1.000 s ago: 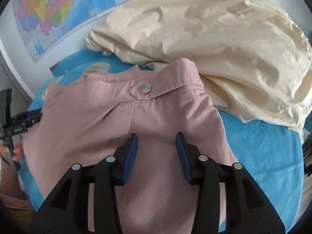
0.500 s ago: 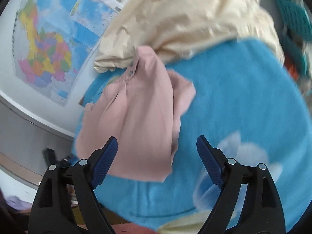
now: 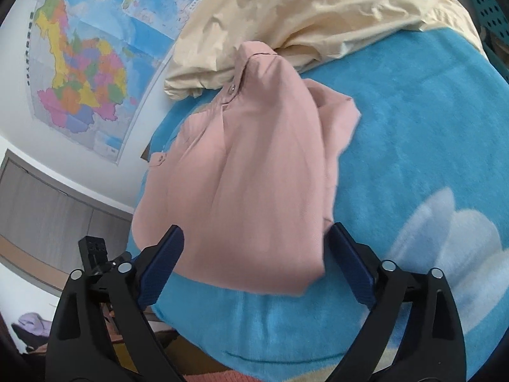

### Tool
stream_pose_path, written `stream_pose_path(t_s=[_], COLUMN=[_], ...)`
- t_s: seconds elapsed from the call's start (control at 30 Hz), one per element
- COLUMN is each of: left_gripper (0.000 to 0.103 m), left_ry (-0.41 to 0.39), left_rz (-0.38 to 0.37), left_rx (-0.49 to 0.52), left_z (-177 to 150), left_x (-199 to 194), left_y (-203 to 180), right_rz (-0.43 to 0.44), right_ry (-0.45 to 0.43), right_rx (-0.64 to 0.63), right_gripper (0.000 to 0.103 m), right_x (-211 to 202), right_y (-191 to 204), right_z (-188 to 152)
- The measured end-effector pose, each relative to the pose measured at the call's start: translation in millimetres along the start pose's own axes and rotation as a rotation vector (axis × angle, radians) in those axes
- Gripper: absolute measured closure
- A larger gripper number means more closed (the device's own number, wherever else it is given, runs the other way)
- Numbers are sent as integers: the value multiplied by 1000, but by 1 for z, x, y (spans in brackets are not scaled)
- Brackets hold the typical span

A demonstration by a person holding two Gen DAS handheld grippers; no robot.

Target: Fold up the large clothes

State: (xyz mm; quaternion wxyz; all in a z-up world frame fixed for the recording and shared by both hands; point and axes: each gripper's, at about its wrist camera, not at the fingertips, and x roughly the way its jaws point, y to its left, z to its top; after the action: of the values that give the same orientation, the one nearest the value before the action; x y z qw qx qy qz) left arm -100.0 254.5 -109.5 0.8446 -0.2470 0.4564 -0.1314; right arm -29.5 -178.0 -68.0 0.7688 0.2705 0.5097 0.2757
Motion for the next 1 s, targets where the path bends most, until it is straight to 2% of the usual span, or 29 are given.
stream_pose_path(t_s=[0.13,0.23,0.33,0.47,0.57,0.63,0.7,0.83,0.87,0.93,1.0], left_gripper=[7,7,7,7,7,17,29,29,30,49,73], left_ry=[-29,-63,-74,-76,-86,-99,-103,-114,-118,-126,-130], left_rz=[-11,-39,-73,-69,-58,-13,31,27,35,64,43], left_rx=[9,-28,-63,-51,-46,-36,-21,-38,-37,-40,-64], left_z=[9,19,27,37,45,51,56,63,63,65,67], left_x=[13,21,25,34,41,45,49,51,51,52,50], left_y=[-8,-8,-5,-11,-14,-15,-16,-12,-12,-13,-9], right_rz=[3,11,41,79,74,118,114,149,139,115,148], right_ry=[-7,1,8,44,70,96,102,89,91,95,102], right_rx=[-16,-40,-55,-113,-133,-125,-121,-87,-94,-100,-85], right_gripper=[6,6,6,8,20,38,47,40,43,82,85], right_x=[14,27,40,62,75,84,89,90,91,96,98], right_y=[8,13,18,32,38,37,34,33,35,36,35], right_z=[9,16,26,33,38,43,46,50,50,49,50])
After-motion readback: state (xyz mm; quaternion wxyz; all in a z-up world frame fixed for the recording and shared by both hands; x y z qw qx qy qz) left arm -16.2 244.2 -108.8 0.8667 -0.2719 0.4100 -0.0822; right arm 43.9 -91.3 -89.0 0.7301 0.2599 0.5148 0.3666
